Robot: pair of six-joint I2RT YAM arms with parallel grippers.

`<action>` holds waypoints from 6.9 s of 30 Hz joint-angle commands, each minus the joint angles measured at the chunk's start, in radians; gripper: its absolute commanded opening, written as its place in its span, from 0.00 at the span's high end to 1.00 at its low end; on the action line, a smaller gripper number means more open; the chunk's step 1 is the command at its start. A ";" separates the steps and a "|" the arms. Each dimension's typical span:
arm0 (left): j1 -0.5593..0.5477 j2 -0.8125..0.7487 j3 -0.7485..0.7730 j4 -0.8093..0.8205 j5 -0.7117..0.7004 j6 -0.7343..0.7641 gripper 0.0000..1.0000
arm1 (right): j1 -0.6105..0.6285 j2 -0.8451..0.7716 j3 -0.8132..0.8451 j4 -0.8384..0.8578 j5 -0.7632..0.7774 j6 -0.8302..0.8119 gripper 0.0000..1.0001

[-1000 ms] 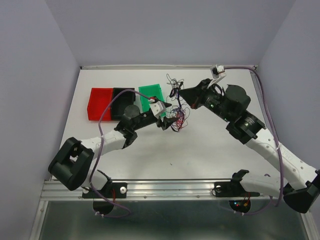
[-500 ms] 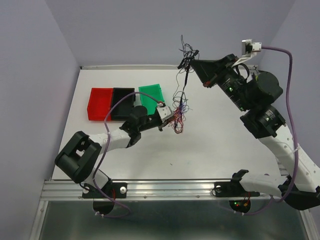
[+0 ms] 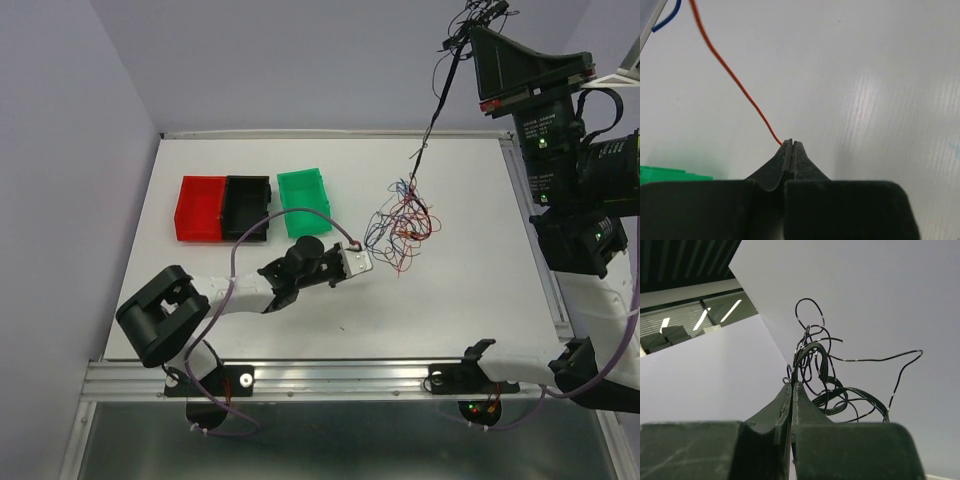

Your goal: Untangle the cables

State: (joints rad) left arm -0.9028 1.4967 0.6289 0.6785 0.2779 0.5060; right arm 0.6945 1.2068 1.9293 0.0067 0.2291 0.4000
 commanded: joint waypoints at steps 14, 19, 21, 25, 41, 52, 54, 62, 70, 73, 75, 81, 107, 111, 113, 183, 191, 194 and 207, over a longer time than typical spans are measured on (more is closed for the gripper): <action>0.051 -0.400 -0.080 0.038 -0.048 -0.034 0.32 | 0.003 -0.331 -0.670 0.072 0.021 0.138 1.00; 0.051 -0.322 -0.041 0.044 0.029 -0.063 0.28 | 0.003 -0.265 -0.620 0.072 -0.129 0.210 0.99; 0.051 -0.297 -0.043 0.073 0.052 -0.080 0.25 | 0.005 -0.224 -0.592 0.073 -0.151 0.226 0.99; 0.048 -0.242 -0.072 0.231 0.057 -0.092 0.23 | 0.005 -0.165 -0.514 0.087 -0.198 0.260 0.99; 0.047 0.066 0.123 0.342 0.096 -0.166 0.44 | 0.003 -0.053 -0.307 0.113 -0.238 0.295 1.00; 0.042 0.131 0.133 0.188 0.066 -0.089 0.78 | 0.003 0.086 0.169 0.113 -0.105 0.220 0.99; 0.035 0.163 0.167 0.112 0.040 -0.057 0.78 | 0.004 0.123 0.264 0.113 -0.080 0.203 0.99; 0.031 0.085 0.192 -0.023 0.036 -0.012 0.82 | 0.003 -0.013 -0.026 0.104 0.064 0.097 0.99; 0.033 -0.130 0.267 -0.431 0.178 0.117 0.83 | 0.005 -0.274 -0.544 0.105 0.528 -0.107 0.99; 0.033 -0.216 0.249 -0.445 0.155 0.134 0.82 | 0.003 -0.328 -0.715 0.104 0.567 -0.130 0.99; 0.031 -0.251 0.244 -0.461 0.159 0.141 0.82 | 0.005 -0.361 -0.800 0.102 0.582 -0.110 0.99; 0.016 -0.265 0.252 -0.631 0.207 0.213 0.66 | 0.005 -0.455 -1.052 0.085 0.517 0.026 1.00; 0.015 -0.253 0.089 -0.056 -0.210 0.003 0.37 | 0.004 -0.277 -1.049 0.259 -0.157 0.032 0.99; 0.015 -0.207 0.091 0.044 -0.317 -0.017 0.36 | 0.003 -0.210 -1.018 0.323 -0.282 0.083 0.99; 0.021 -0.185 0.097 0.105 -0.393 -0.032 0.36 | 0.003 -0.190 -1.017 0.351 -0.312 0.100 0.99; 0.444 0.199 0.586 -0.556 -0.324 -0.265 0.66 | -0.023 0.832 -0.477 0.246 -0.125 0.076 1.00; 0.444 0.062 0.508 -0.481 -0.328 -0.254 0.59 | -0.023 0.884 -0.425 0.222 -0.132 0.063 0.99; 0.444 0.013 0.485 -0.468 -0.358 -0.253 0.57 | -0.020 0.928 -0.365 0.173 -0.109 0.050 0.99; 0.444 -0.072 0.410 -0.407 -0.375 -0.222 0.53 | 0.026 0.844 -0.326 0.070 0.036 -0.038 0.65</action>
State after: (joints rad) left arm -0.4625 1.4776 1.0607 0.2146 -0.0914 0.2588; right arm 0.7132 2.1826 1.6024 0.0650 0.2050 0.3954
